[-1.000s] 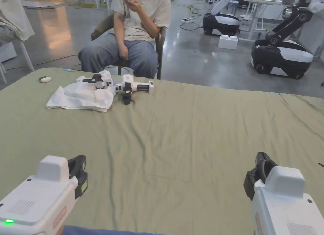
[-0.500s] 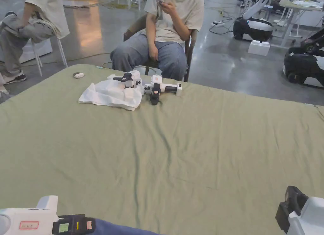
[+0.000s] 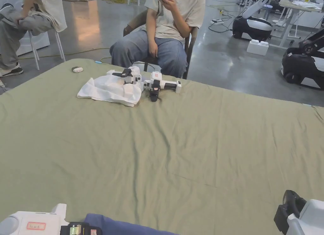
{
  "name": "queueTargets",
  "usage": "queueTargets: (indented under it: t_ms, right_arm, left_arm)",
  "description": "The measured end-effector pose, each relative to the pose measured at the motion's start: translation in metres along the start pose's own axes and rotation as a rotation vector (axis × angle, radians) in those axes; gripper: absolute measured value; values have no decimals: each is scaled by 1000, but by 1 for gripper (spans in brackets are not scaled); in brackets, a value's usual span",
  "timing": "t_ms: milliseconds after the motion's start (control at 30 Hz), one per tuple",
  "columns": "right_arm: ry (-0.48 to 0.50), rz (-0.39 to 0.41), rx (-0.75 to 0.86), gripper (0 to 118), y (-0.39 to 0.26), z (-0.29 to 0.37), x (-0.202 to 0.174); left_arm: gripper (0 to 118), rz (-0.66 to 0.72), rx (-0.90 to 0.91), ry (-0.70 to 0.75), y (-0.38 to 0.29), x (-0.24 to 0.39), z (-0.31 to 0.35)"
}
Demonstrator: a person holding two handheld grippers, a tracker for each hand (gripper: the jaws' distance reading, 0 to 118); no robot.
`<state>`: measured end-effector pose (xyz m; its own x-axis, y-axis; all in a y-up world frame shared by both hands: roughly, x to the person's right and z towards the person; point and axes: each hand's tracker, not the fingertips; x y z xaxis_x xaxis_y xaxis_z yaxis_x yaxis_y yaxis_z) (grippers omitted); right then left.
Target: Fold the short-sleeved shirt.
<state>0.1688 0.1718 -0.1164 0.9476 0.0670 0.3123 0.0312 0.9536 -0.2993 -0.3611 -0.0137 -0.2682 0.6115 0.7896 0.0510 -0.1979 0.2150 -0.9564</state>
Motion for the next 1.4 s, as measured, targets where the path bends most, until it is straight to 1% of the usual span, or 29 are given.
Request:
queueTargets:
  t_ms: [33, 67, 100, 167, 267, 400, 433, 533, 600, 633, 733, 800, 867, 933, 967, 1033, 1100, 1167, 1267, 1333, 1400]
  right_arm:
    - [4, -4, 1, 0, -1, -1, -1]
    - [4, -3, 1, 0, -1, -1, -1]
    - [2, 1, 4, 0, 0, -1, -2]
    - [0, 6, 14, 0, 1, -1, -2]
    - [-5, 9, 31, 0, 5, -1, 0]
    - [-5, 21, 43, 0, 10, -2, 5]
    - [-7, 25, 45, 0, 11, -2, 6]
    - [-9, 26, 53, 0, 13, -2, 10]
    - [-8, 28, 52, 0, 13, -3, 12]
    - [-7, 28, 53, 0, 13, -4, 13]
    - [-3, 32, 53, 0, 12, -5, 13]
    - [3, 27, 53, 0, 10, -6, 13]
    - [7, 22, 52, 0, 9, -7, 12]
    - [12, 13, 51, 0, 8, -8, 11]
    - [14, 10, 51, 0, 7, -8, 11]
    - [19, 7, 49, 0, 7, -8, 11]
    - [21, 7, 47, 0, 5, -8, 11]
    - [22, 6, 44, 0, 4, -7, 12]
    - [19, 6, 38, 0, 1, -5, 16]
    - [12, 3, 33, 0, -1, -4, 19]
    - [5, -6, 27, 0, -4, -2, 23]
  left_arm:
    - [10, 11, 24, -45, -3, 2, 2]
    - [8, 13, 30, -49, -4, 4, 4]
    - [7, 1, 34, -28, 2, 0, 11]
    - [6, -80, 45, 5, 0, 12, 18]
    - [6, -68, 68, -16, 4, 27, 33]
    - [6, -125, 105, -3, 15, 52, 58]
    - [6, -156, 112, 35, 18, 58, 65]
    - [6, -168, 148, 92, 31, 68, 91]
    - [6, -179, 187, 164, 39, 71, 112]
    - [6, -183, 206, 200, 31, 88, 119]
    - [6, -225, 227, 343, 31, 103, 138]
    - [6, -224, 237, 373, 24, 118, 141]
    - [6, -219, 216, 361, 16, 131, 136]
    - [6, -255, 191, 327, 7, 149, 129]
    - [6, -262, 183, 278, 2, 158, 124]
    - [6, -217, 169, 175, -2, 170, 115]
    - [6, -200, 140, 87, -11, 186, 100]
    - [6, -199, 118, 37, -17, 198, 83]
    - [6, -216, 87, 27, -27, 218, 50]
    - [6, -247, 46, 42, -33, 228, 21]
    - [6, -243, 15, 79, -38, 230, -9]
